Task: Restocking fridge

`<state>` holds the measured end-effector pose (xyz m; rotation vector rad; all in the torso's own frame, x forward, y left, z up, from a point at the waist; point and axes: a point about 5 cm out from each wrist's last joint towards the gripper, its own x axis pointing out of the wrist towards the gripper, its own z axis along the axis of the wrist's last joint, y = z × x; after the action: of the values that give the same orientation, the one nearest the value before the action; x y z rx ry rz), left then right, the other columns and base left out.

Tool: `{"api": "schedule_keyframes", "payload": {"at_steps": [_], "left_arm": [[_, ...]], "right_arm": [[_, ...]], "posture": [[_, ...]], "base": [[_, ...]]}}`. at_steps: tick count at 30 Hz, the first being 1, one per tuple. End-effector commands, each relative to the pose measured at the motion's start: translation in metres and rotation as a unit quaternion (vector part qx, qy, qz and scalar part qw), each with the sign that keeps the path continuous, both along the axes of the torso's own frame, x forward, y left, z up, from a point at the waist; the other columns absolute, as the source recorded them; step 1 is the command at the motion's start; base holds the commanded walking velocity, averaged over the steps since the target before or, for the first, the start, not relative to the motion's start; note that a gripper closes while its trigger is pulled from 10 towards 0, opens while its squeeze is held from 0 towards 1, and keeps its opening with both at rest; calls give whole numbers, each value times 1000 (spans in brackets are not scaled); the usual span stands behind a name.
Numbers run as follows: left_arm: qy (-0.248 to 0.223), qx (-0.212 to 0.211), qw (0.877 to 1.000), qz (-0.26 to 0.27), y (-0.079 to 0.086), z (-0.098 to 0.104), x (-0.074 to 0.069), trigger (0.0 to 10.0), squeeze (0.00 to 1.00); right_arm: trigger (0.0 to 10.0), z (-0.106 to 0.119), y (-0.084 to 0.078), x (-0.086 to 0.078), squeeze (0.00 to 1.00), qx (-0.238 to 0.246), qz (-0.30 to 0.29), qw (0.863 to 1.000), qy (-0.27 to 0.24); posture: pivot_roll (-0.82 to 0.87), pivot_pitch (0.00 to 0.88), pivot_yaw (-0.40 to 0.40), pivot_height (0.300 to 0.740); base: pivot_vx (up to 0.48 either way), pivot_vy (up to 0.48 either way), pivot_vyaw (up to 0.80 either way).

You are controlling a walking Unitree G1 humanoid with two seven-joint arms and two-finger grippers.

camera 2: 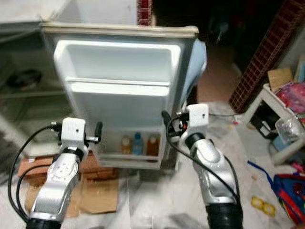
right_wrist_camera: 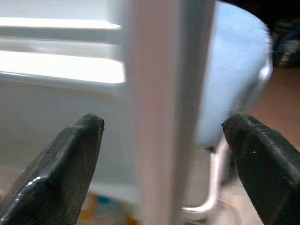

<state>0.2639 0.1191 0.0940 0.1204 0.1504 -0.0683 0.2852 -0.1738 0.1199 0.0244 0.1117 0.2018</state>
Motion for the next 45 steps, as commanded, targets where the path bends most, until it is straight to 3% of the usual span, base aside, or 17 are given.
{"api": "schedule_keyframes", "payload": {"at_steps": [1, 8, 15, 16, 18, 22, 26, 31, 32, 38, 45], "left_arm": [[7, 17, 1000, 15, 12, -3, -1, 10000, 0], [7, 18, 1000, 9, 10, -3, -1, 10000, 0], [4, 9, 1000, 8, 8, -3, -2, 10000, 0], [3, 11, 1000, 7, 8, -2, -2, 10000, 0], [2, 11, 1000, 6, 8, -2, -2, 10000, 0], [-2, 9, 1000, 3, 7, -1, -1, 10000, 0], [2, 11, 1000, 8, 7, -1, 0, 10000, 0], [4, 12, 1000, 8, 6, -1, 0, 10000, 0], [0, 12, 1000, 5, 5, -1, 0, 10000, 0], [-1, 12, 1000, 6, 6, 0, 0, 10000, 0], [-1, 13, 1000, 6, 6, 0, 0, 10000, 0]], "right_arm": [[10000, 8, 10, 5, 0, 10, 10, 1000, -18], [10000, 7, 8, 6, 0, 13, 6, 1000, -17], [10000, 5, 12, 4, 0, 25, 32, 999, -8], [10000, 7, 18, 2, 0, 41, 67, 997, -11], [10000, 8, 20, 1, 0, 46, 79, 996, -12], [10000, 9, 30, -10, 0, 78, 180, 980, -3], [10000, 9, 31, -16, 0, 72, 231, 970, 10], [10000, 9, 36, -31, 0, 68, 331, 941, 34], [10000, 4, 36, -38, 0, 47, 363, 929, 48], [10000, -17, 19, -46, 0, -68, 404, 907, 100], [10000, -23, 0, -33, 0, -129, 366, 914, 117]], "posture": [[-1, 0, -2, 740], [-3, 0, -2, 740], [-2, 0, -5, 740], [-2, 0, -6, 740], [-2, 0, -6, 740], [-2, 0, -6, 740], [-4, 0, -5, 740], [-7, 0, -3, 740], [-4, 0, -3, 740], [-2, 0, -2, 740], [-5, 0, -1, 740]], "base": [[465, 0, 0], [384, -138, 0], [0, 0, 0], [0, 0, 0], [0, 0, 0], [0, -128, 0], [0, -137, 0], [0, 0, 0], [0, 0, 0], [0, -287, 0], [0, -480, 0]]}}
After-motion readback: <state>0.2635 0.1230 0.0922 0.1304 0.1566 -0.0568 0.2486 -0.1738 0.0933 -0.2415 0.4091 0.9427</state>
